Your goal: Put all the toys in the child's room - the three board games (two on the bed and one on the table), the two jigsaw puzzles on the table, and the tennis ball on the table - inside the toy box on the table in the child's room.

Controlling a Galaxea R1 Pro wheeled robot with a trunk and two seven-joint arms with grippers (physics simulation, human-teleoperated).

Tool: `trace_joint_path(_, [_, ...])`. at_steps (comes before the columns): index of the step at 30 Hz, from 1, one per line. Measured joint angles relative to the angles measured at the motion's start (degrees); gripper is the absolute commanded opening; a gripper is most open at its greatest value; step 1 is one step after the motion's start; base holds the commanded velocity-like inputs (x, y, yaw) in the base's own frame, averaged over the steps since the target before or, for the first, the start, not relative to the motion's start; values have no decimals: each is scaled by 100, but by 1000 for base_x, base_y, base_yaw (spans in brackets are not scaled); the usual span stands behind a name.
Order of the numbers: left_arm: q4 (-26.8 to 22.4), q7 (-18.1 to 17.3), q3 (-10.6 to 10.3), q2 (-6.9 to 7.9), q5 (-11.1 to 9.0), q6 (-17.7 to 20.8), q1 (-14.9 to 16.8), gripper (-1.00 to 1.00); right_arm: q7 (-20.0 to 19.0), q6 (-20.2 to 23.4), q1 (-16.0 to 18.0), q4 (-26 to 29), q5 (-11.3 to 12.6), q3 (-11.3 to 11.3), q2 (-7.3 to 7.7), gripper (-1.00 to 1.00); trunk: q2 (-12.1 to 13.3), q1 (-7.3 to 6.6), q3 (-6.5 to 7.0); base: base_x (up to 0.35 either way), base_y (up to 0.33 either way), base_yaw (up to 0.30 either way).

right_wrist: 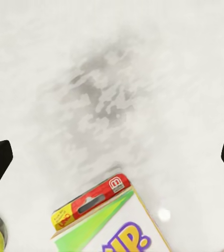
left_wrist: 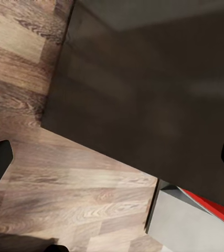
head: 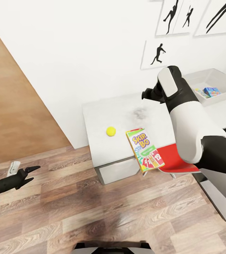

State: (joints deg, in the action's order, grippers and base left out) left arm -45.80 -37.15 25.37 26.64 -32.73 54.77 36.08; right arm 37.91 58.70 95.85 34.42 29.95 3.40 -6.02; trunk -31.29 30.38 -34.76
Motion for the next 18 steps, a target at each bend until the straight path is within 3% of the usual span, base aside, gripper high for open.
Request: trace_joint_path(18, [0, 0, 0, 2, 0, 0, 0, 100, 0, 23, -2, 0, 8, -4, 0, 100, 0, 0, 7, 0, 0, 0])
